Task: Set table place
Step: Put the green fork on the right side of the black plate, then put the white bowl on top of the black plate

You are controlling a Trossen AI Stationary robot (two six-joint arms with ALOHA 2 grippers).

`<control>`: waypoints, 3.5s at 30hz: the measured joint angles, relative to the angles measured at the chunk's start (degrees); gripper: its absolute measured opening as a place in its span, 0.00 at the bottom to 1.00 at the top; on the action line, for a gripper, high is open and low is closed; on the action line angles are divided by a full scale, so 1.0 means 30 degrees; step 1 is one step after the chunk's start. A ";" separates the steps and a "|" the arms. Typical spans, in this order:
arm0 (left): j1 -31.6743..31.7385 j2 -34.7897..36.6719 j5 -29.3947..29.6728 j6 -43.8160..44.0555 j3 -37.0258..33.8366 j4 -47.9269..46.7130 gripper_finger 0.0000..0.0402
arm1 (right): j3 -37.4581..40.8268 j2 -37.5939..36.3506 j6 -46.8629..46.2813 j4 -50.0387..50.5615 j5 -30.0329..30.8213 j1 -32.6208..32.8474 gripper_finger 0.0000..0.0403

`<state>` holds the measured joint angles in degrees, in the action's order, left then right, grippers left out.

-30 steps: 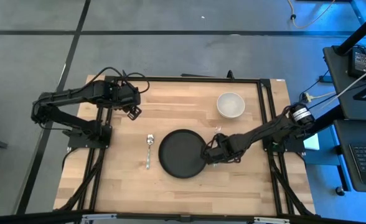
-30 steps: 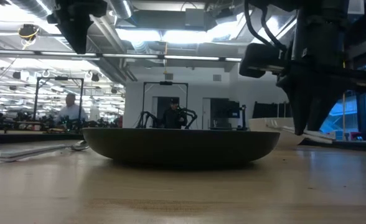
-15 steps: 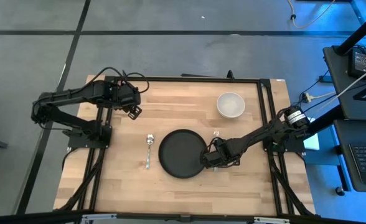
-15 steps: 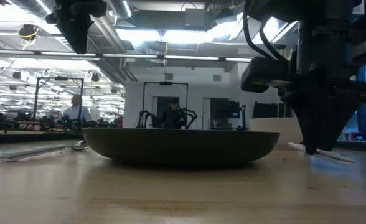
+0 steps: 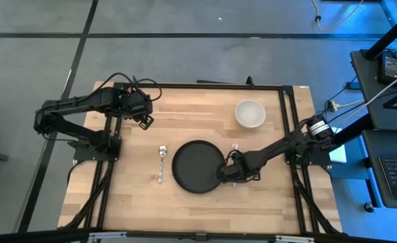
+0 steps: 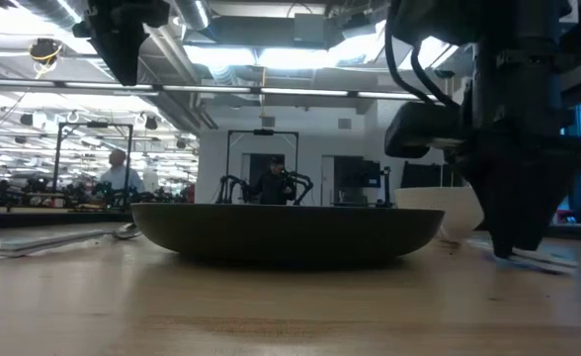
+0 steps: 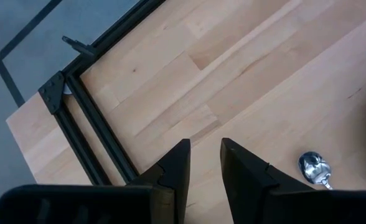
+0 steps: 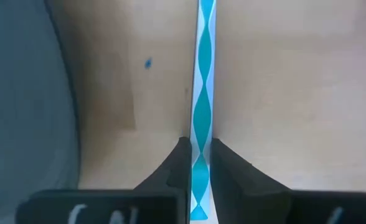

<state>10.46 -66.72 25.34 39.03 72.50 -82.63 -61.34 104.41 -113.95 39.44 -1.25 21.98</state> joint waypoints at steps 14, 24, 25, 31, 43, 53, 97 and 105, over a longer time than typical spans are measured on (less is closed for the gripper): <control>0.0000 -0.0007 0.0015 -0.0036 0.0003 0.0005 0.21 | -0.0051 0.0238 0.0059 -0.0350 -0.0032 -0.0022 0.10; 0.0000 -0.0007 0.0015 -0.0036 0.0003 0.0000 0.21 | -0.0029 0.0296 0.0073 -0.0393 -0.0011 -0.0029 0.16; 0.0000 -0.0006 0.0020 -0.0029 0.0003 0.0000 0.21 | -0.0029 0.0296 0.0073 -0.0393 -0.0011 -0.0029 0.16; 0.0000 -0.0007 0.0022 -0.0022 0.0003 0.0000 0.21 | -0.0022 0.0300 0.0081 -0.0388 0.0011 -0.0029 0.17; 0.0000 -0.0001 0.0022 -0.0021 0.0003 0.0000 0.21 | -0.0015 0.0303 0.0081 -0.0557 0.0084 -0.0036 0.27; 0.0007 -0.0007 0.0219 -0.0051 0.0003 0.0007 0.21 | -0.0022 0.0303 0.0073 -0.0640 0.0113 -0.0036 0.34; 0.0000 -0.0004 0.0226 -0.0233 -0.0002 0.0000 0.21 | -0.3218 0.0245 0.1002 0.3117 -0.0630 -0.0036 0.29; 0.0000 -0.0007 0.0219 -0.0233 -0.0001 -0.0007 0.21 | -0.6968 0.0232 0.1319 0.7660 -0.0546 -0.0083 0.29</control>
<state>10.46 -66.74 26.00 38.33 72.50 -82.65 -82.25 105.11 -110.00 62.42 -2.89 21.73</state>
